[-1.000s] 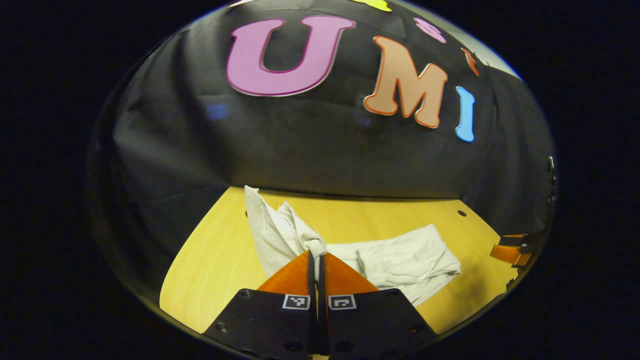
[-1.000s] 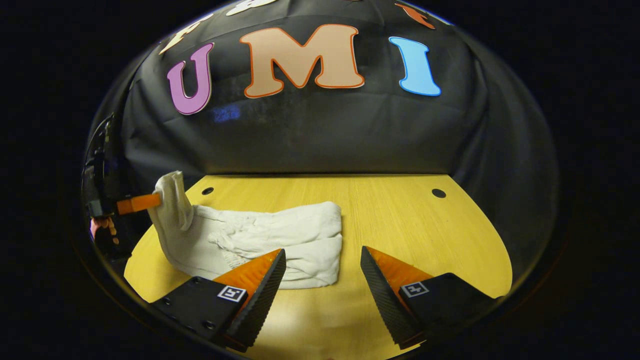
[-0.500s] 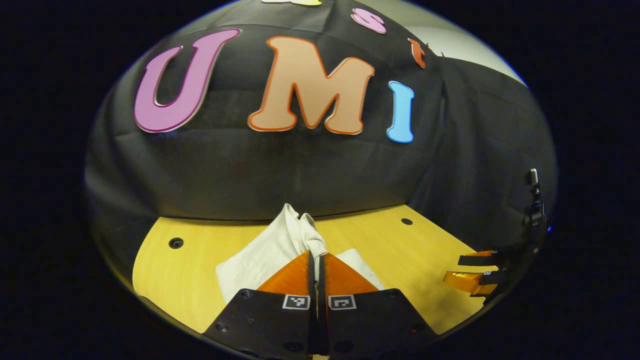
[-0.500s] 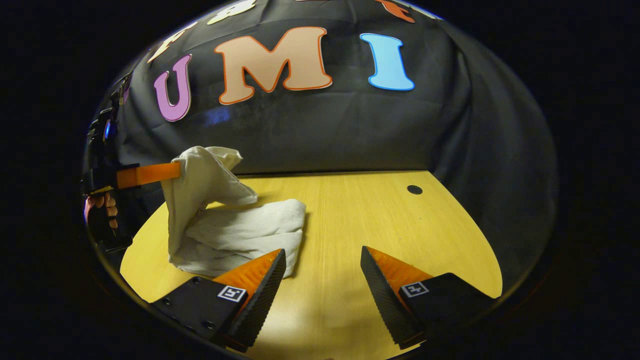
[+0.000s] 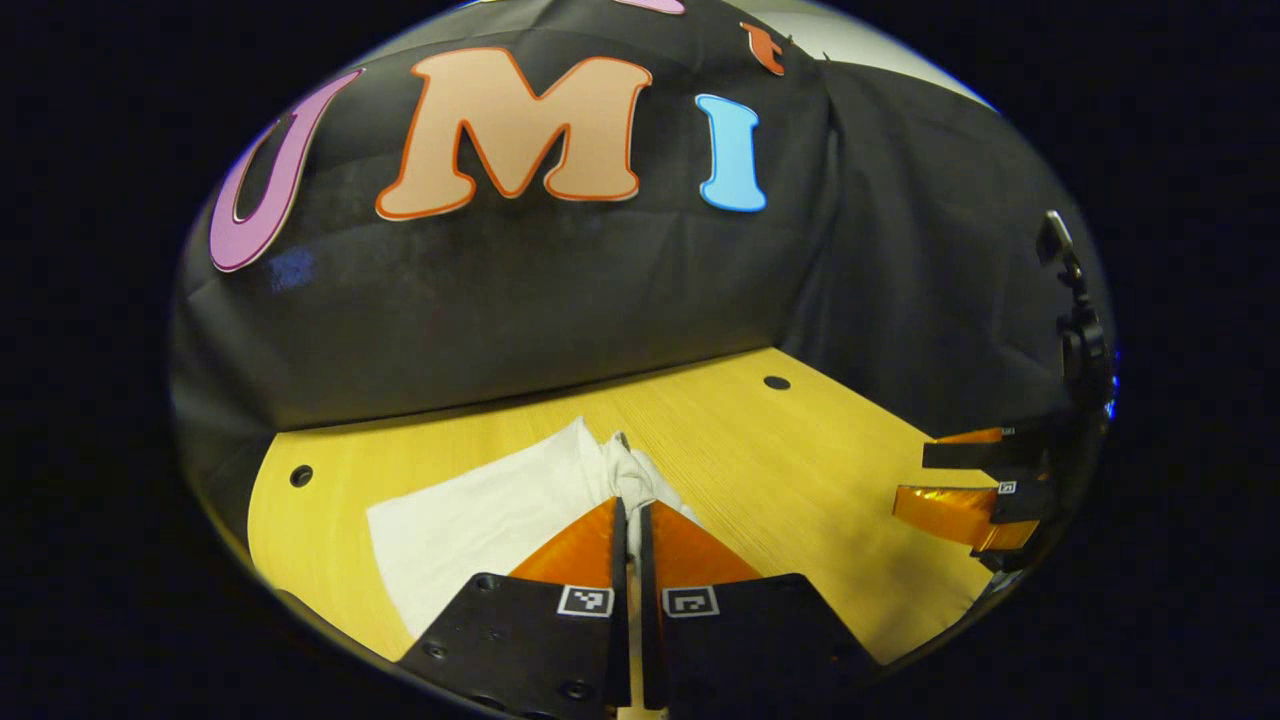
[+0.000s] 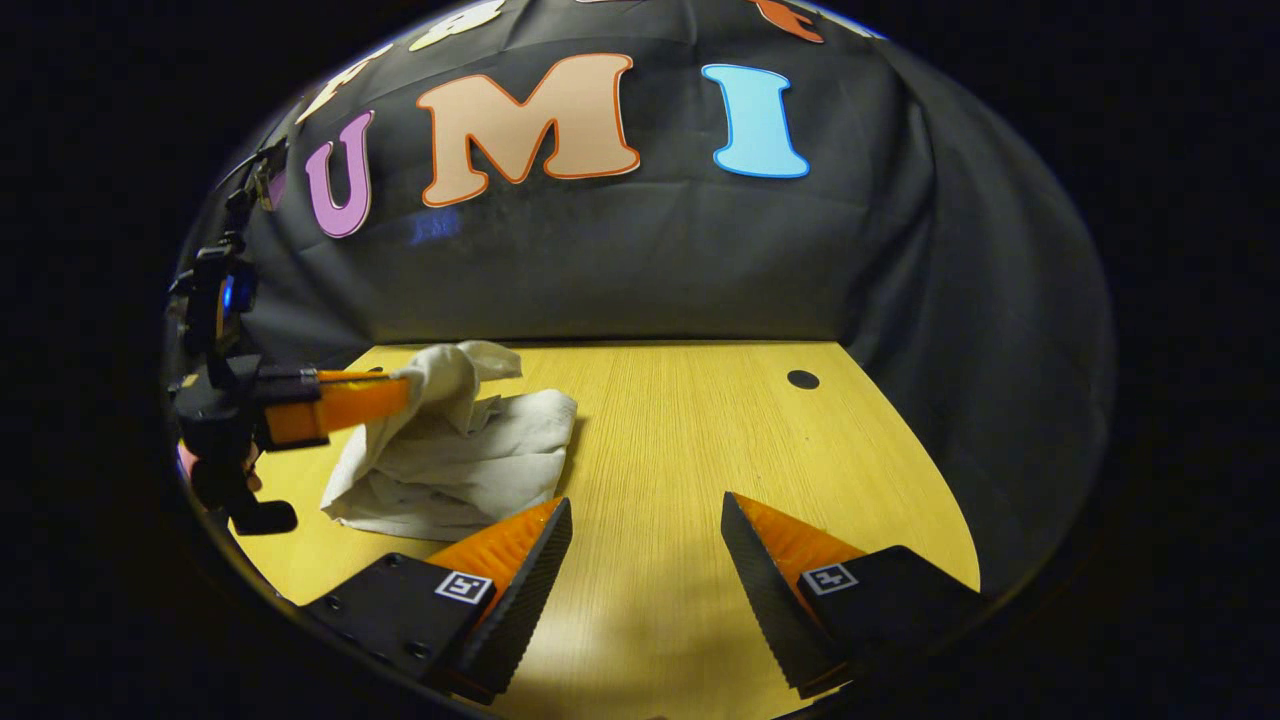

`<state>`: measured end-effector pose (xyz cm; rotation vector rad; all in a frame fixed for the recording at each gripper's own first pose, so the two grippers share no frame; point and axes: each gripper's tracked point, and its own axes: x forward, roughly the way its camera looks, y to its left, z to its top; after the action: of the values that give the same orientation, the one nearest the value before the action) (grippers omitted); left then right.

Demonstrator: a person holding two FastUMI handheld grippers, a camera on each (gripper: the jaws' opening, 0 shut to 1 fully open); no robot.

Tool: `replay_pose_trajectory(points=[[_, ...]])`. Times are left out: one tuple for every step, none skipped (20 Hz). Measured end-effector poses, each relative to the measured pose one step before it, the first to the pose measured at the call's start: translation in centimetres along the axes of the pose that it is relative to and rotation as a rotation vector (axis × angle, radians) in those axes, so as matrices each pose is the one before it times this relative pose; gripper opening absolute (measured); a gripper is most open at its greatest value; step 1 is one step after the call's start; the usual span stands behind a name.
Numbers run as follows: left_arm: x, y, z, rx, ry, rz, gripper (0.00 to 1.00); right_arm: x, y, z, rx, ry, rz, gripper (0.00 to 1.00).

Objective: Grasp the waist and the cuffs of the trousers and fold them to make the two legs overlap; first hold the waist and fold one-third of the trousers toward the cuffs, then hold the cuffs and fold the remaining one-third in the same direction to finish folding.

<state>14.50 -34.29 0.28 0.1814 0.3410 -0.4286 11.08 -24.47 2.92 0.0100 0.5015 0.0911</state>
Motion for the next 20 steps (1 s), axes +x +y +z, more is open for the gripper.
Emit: replay_pose_trajectory(points=[[0.37,-0.871,-0.703,0.00365,0.0126,-0.01535,0.07,-0.144,0.266,0.006,0.00257,-0.00056,0.01211,0.96],[0.55,-0.882,-0.559,-0.00069,0.01349,-0.02116,0.08,-0.089,0.356,0.178,0.00177,-0.00476,0.01358,0.97],[-0.077,-1.062,-0.302,-0.0081,0.00537,-0.03488,0.09,-0.172,0.386,0.153,0.00056,-0.00782,0.01443,0.96],[0.139,-0.981,-0.167,-0.01578,0.00362,-0.038,0.22,-0.177,0.361,0.37,-0.00228,-0.01356,0.01276,0.96],[-0.153,-0.878,-0.141,-0.01337,-0.00246,-0.02934,0.36,-0.152,0.519,0.407,-0.00455,-0.01504,0.01233,0.96],[-0.32,-0.473,0.163,-0.00421,-0.00935,-0.01246,0.51,-0.097,0.409,0.54,-0.00516,-0.01648,0.01025,0.96],[-0.264,-0.108,0.322,0.00644,-0.01291,0.00028,0.68,-0.229,0.458,0.346,-0.00676,-0.01594,0.01133,0.96],[-0.626,0.355,0.116,0.01167,-0.01264,0.01441,0.86,-0.165,0.453,0.393,-0.00725,-0.01257,0.01041,0.96],[-0.86,0.167,0.565,0.00969,-0.0095,0.00928,0.98,-0.299,0.502,0.296,-0.00732,-0.01052,0.01038,0.96],[-0.739,0.193,0.335,0.00871,-0.00642,0.00835,0.98,-0.215,0.565,0.445,-0.00523,-0.01462,0.01107,0.96],[-0.778,0.114,0.441,0.00325,-0.00754,0.00528,0.95,-0.217,0.703,0.413,-0.00443,-0.01442,0.01305,0.96],[-0.971,0.327,0.264,-0.00045,-0.00732,0.00823,0.95,-0.366,0.579,0.331,-0.00281,-0.00924,0.01054,0.96],[-0.979,0.51,-0.03,-0.00316,-0.00456,0.01322,0.95,-0.294,0.639,0.199,0.00327,-0.00625,0.00881,0.92],[-1.174,0.567,0.049,-0.00094,-0.00165,0.01877,0.95,-0.328,0.577,0.261,0.00973,-0.0075,0.00531,0.96],[-1.157,0.83,-0.251,-0.00013,-0.00279,0.02248,0.95,-0.244,0.593,0.192,0.01464,-0.00888,0.00222,0.96],[-1.118,0.813,-0.146,0.00126,-0.00232,0.02311,0.95,-0.459,0.454,0.405,0.01544,-0.01226,0.00001,0.96],[-0.963,0.801,-0.02,-0.00047,-0.00388,0.02283,0.94,-0.428,0.43,0.396,0.0156,-0.01548,-0.00225,0.92],[-0.993,0.948,-0.062,-0.00327,-0.00528,0.02368,0.94,-0.407,0.318,0.539,0.01607,-0.01993,-0.00367,0.96],[-0.86,0.674,-0.018,-0.0067,-0.0009,0.01776,0.95,-0.307,0.311,0.567,0.01757,-0.02071,-0.00605,0.96],[-0.778,0.679,-0.122,-0.00671,-0.00017,0.01665,0.95,-0.323,0.183,0.538,0.01729,-0.01894,-0.00994,0.96]])
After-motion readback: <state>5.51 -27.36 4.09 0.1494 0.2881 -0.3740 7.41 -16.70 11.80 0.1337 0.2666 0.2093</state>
